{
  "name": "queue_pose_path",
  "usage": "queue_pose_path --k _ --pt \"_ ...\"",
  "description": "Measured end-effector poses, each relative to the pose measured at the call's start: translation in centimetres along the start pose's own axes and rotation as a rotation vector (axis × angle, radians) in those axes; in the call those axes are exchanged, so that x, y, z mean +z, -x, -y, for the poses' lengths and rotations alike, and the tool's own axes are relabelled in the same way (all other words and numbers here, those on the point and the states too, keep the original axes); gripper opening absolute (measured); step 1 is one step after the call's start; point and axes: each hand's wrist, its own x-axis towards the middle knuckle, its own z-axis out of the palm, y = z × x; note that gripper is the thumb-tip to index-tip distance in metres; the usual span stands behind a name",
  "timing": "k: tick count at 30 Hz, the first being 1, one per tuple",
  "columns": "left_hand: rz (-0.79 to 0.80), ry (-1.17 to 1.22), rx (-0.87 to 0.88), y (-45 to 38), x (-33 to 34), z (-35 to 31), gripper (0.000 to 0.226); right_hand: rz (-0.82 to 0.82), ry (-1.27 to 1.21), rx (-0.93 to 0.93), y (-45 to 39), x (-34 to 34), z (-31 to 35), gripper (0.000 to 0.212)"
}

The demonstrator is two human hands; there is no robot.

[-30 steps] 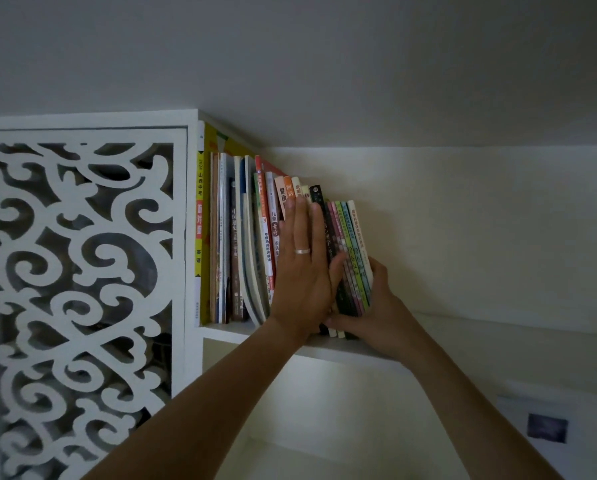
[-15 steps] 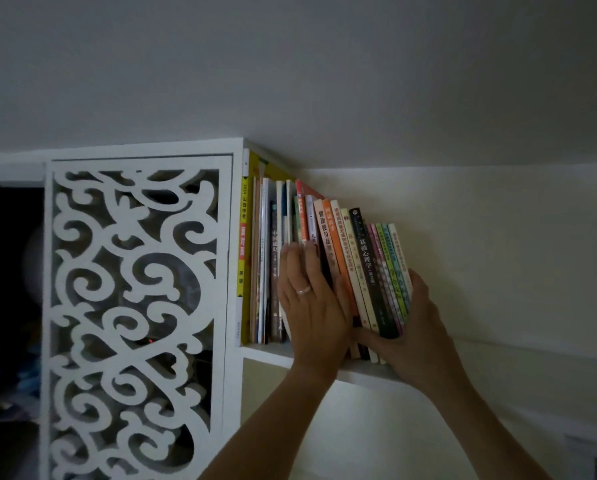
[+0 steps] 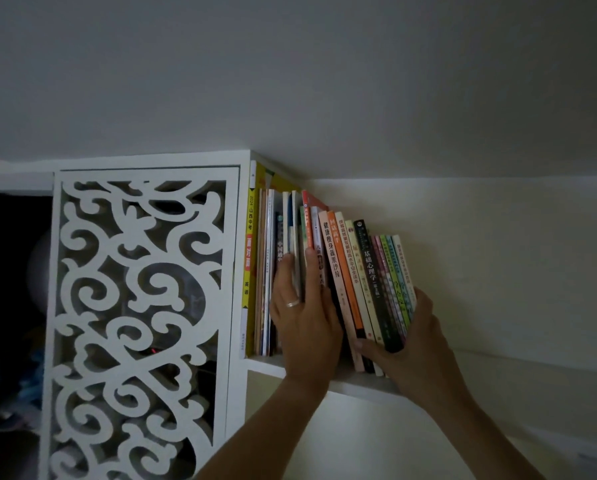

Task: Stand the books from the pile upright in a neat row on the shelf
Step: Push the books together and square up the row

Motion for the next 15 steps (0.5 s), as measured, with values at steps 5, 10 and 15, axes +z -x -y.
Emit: queue_pose_path --k 5,10,15 --pt "0.084 -0.227 0.202 -1.0 -1.3 2.8 0.062 -0.002 -0.010 -0.012 -0.1 0.7 0.5 0.125" --pt "0.098 -0.235 0.262 -1.7 -1.4 3.4 0.063 -0.009 -0.112 -0.017 -0.2 3.4 2.2 0.138" --pt "0.100 -0.080 0.211 -1.8 -1.9 3.2 0.062 -0.034 -0.156 -0.035 -0.3 4.1 2.3 0.148"
